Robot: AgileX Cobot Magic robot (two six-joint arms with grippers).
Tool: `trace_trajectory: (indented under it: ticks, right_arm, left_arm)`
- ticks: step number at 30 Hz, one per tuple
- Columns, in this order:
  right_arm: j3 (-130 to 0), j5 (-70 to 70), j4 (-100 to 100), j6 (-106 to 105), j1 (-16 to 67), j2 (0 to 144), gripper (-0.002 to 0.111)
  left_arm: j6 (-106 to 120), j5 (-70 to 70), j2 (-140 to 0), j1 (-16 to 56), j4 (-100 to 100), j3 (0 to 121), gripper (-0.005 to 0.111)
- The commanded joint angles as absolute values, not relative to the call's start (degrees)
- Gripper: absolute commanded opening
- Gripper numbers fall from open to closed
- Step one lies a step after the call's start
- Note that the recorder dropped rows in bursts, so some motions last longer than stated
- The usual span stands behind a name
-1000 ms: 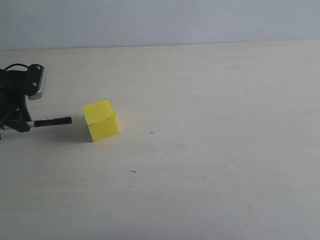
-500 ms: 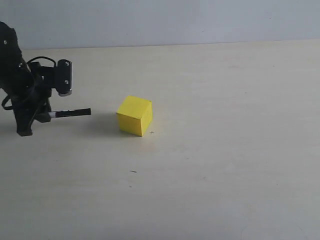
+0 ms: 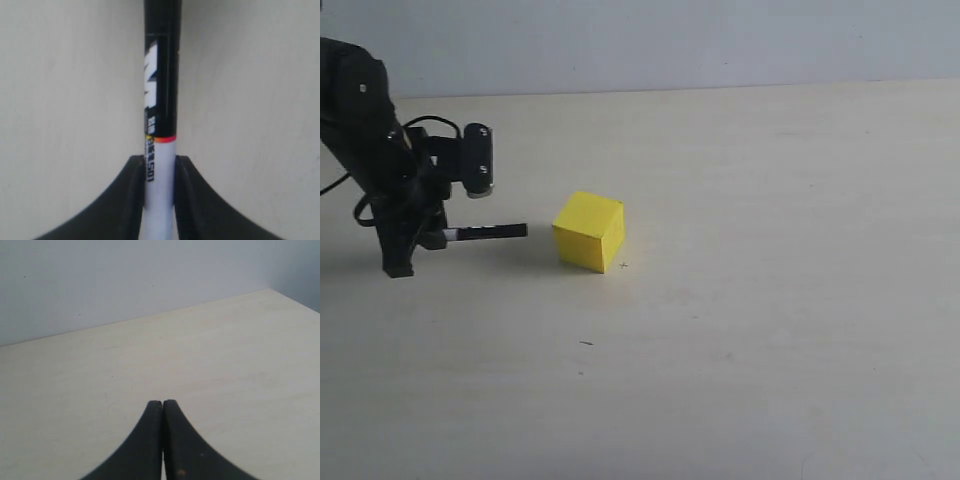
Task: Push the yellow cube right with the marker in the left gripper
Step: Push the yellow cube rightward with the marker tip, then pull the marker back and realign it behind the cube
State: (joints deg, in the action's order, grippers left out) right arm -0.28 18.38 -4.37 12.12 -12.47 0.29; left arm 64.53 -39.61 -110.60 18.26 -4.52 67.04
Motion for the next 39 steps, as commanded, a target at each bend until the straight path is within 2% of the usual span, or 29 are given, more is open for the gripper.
trace_trajectory:
  ticks: [1, 13, 27, 32, 39]
  right_arm:
    - [0.0, 17.89, -4.46, 12.15, -12.63, 0.0, 0.0]
    - [0.0, 17.89, -4.46, 12.15, -12.63, 0.0, 0.0]
    - [0.0, 17.89, -4.46, 12.15, -12.63, 0.0, 0.0]
    - [0.0, 17.89, -4.46, 12.15, -12.63, 0.0, 0.0]
    - [0.0, 17.89, -4.46, 12.15, -12.63, 0.0, 0.0]
  left_arm:
    - [60.89, -38.9, -111.64, 24.84, -4.91, 68.3, 0.0]
    - [51.81, -45.77, -111.64, 25.79, -13.08, 69.41, 0.0]
    - [47.48, -41.56, -111.64, 25.55, -18.15, 69.41, 0.0]
    - [47.48, -41.42, -111.64, 20.78, -19.15, 69.41, 0.0]
    - [49.54, -40.65, -111.64, 9.91, -18.85, 69.41, 0.0]
